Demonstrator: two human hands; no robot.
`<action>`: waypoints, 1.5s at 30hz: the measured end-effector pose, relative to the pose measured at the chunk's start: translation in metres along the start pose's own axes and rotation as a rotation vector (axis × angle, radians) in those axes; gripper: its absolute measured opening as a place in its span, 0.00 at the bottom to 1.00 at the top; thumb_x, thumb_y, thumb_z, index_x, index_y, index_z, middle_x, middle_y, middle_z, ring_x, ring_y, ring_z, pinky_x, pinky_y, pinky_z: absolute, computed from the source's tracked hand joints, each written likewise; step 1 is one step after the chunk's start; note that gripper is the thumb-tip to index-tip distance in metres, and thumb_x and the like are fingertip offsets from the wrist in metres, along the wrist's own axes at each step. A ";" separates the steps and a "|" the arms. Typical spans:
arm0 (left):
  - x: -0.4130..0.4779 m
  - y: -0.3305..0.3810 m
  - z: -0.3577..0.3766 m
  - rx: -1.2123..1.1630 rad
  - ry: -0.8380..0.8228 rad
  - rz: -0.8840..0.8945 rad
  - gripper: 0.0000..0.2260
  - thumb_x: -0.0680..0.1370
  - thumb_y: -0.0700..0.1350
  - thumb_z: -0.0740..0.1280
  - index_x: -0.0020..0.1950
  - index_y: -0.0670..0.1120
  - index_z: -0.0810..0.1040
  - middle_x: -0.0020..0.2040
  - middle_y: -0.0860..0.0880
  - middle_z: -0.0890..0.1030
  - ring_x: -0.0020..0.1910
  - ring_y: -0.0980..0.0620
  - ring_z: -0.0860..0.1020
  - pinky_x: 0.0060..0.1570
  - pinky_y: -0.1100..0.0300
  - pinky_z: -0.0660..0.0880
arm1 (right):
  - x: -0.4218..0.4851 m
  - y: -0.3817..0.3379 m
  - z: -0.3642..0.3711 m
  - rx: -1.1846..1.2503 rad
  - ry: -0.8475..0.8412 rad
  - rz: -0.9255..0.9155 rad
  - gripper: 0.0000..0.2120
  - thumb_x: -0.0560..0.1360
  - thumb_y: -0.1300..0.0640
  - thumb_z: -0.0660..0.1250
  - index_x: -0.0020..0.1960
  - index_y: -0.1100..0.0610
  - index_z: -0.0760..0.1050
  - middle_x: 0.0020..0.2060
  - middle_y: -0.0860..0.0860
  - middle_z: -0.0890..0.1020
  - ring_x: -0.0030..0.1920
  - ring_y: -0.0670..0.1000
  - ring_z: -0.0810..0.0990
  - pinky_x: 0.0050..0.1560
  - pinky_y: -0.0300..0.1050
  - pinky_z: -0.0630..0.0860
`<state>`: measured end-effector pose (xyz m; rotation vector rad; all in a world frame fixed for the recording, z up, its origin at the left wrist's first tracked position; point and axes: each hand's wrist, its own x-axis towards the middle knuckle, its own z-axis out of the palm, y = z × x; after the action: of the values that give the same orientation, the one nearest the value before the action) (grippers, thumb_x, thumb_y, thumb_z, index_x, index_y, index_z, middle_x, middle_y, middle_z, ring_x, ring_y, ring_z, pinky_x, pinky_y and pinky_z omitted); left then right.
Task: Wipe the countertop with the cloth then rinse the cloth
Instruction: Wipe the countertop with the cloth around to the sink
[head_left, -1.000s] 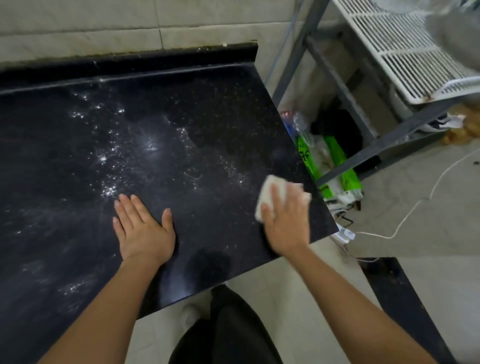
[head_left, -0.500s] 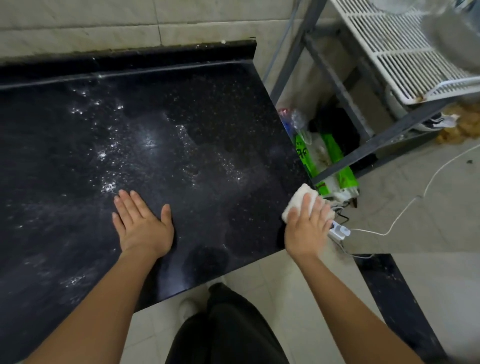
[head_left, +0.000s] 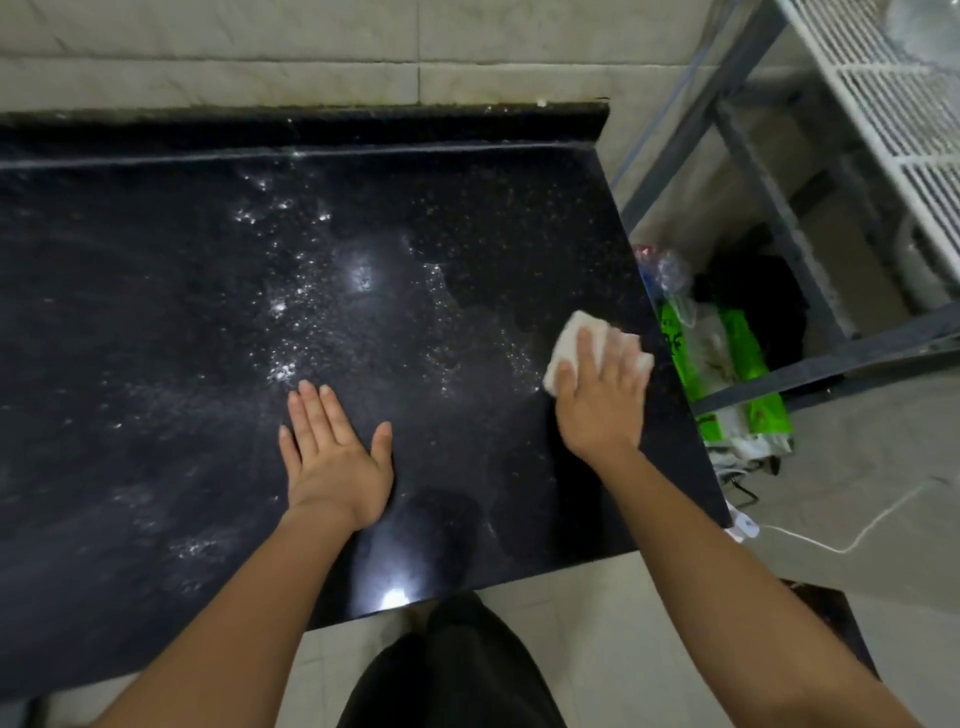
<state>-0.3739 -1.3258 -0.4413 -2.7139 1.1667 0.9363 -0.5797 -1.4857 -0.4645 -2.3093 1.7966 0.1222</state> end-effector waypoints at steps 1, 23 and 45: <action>0.000 0.000 -0.001 -0.006 -0.010 0.002 0.34 0.80 0.60 0.40 0.73 0.39 0.29 0.73 0.42 0.27 0.72 0.46 0.28 0.71 0.50 0.31 | -0.011 -0.012 0.005 -0.030 0.021 -0.130 0.28 0.80 0.44 0.40 0.78 0.52 0.47 0.77 0.59 0.50 0.77 0.61 0.44 0.74 0.58 0.37; 0.002 -0.007 0.004 -0.129 0.076 0.019 0.32 0.80 0.60 0.41 0.70 0.42 0.25 0.69 0.47 0.23 0.68 0.52 0.24 0.71 0.50 0.31 | 0.005 -0.031 0.001 -0.179 -0.108 -1.015 0.25 0.82 0.44 0.39 0.77 0.49 0.51 0.77 0.56 0.56 0.76 0.60 0.52 0.74 0.57 0.52; 0.012 -0.115 -0.022 -0.230 0.226 -0.329 0.38 0.78 0.63 0.46 0.75 0.39 0.35 0.75 0.42 0.32 0.74 0.48 0.31 0.72 0.52 0.33 | 0.144 -0.110 -0.012 -0.040 0.070 -0.400 0.30 0.79 0.44 0.38 0.77 0.55 0.54 0.76 0.62 0.55 0.76 0.62 0.51 0.75 0.59 0.46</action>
<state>-0.2790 -1.2568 -0.4516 -3.1294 0.6314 0.7762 -0.4378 -1.5992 -0.4679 -2.6764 1.3327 0.0131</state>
